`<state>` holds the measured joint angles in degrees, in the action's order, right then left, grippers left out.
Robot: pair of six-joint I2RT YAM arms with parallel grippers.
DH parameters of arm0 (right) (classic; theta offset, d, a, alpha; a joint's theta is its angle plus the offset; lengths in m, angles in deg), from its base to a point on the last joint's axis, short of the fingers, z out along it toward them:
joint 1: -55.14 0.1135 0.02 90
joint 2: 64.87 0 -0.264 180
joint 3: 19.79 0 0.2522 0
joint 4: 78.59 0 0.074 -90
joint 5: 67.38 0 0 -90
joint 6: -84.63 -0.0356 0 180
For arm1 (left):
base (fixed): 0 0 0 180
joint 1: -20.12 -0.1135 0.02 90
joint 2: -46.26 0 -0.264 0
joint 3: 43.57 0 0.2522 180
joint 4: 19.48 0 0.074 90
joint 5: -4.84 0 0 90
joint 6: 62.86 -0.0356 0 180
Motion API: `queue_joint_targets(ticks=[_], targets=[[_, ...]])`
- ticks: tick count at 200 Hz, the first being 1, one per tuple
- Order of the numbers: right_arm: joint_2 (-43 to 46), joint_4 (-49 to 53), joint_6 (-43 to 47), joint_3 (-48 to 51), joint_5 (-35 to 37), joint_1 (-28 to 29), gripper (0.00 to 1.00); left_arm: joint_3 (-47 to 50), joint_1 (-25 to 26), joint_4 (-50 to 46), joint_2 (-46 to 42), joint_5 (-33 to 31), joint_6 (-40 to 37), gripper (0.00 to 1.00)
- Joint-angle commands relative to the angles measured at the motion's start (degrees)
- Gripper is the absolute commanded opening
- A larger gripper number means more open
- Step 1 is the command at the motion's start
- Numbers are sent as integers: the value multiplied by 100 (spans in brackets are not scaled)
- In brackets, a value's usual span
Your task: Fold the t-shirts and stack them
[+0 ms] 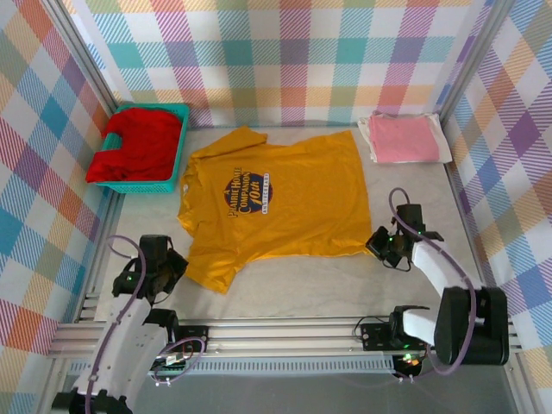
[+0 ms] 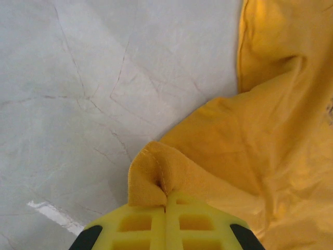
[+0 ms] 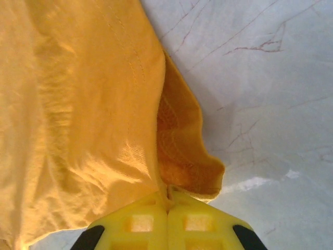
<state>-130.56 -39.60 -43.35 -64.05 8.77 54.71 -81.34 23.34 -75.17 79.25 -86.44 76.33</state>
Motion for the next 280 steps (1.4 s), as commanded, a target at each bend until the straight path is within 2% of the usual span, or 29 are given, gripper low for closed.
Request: queue_joint_targets(ticks=[1, 22, 34, 67, 104, 126, 143, 162, 189, 226, 246, 280], targets=[[437, 389, -51, 148, 93, -18, 0, -25, -21, -593, -690, -476, 214, 0], [999, 781, -128, 260, 58, -12, 0, -29, -16, -914, -1444, -634, 358, 0], [1352, 1016, -172, 298, 37, -14, 0, 13, -16, -838, -1717, -493, 364, 0], [2140, 1655, -211, 228, 116, -14, 0, -204, -15, -792, -1831, -367, 278, 0], [1993, 1751, -65, -165, -39, -15, 0, -880, -15, -804, -1574, -597, -184, 0], [1779, 1758, 100, -585, 18, -16, 0, -1236, -15, -543, -879, -352, -273, 0], [1645, 1950, 281, -1024, 137, -11, 0, -1679, -9, -702, -555, -452, -152, 0], [1672, 2155, 418, -1284, 227, -19, 0, -1927, -5, -676, -726, -398, -184, 0], [1693, 2252, 455, -1174, 258, -12, 0, -2035, -5, -1238, -1098, -670, -239, 0], [2015, 2258, 322, -911, 175, -16, 0, -1876, -4, -1383, -1536, -396, -102, 0], [1858, 2144, 398, -962, 161, -12, 0, -1703, -6, -1062, -1162, -57, -233, 0], [1312, 1761, 623, -1125, 306, -18, 0, -1773, -5, -283, 304, 472, -797, 0]])
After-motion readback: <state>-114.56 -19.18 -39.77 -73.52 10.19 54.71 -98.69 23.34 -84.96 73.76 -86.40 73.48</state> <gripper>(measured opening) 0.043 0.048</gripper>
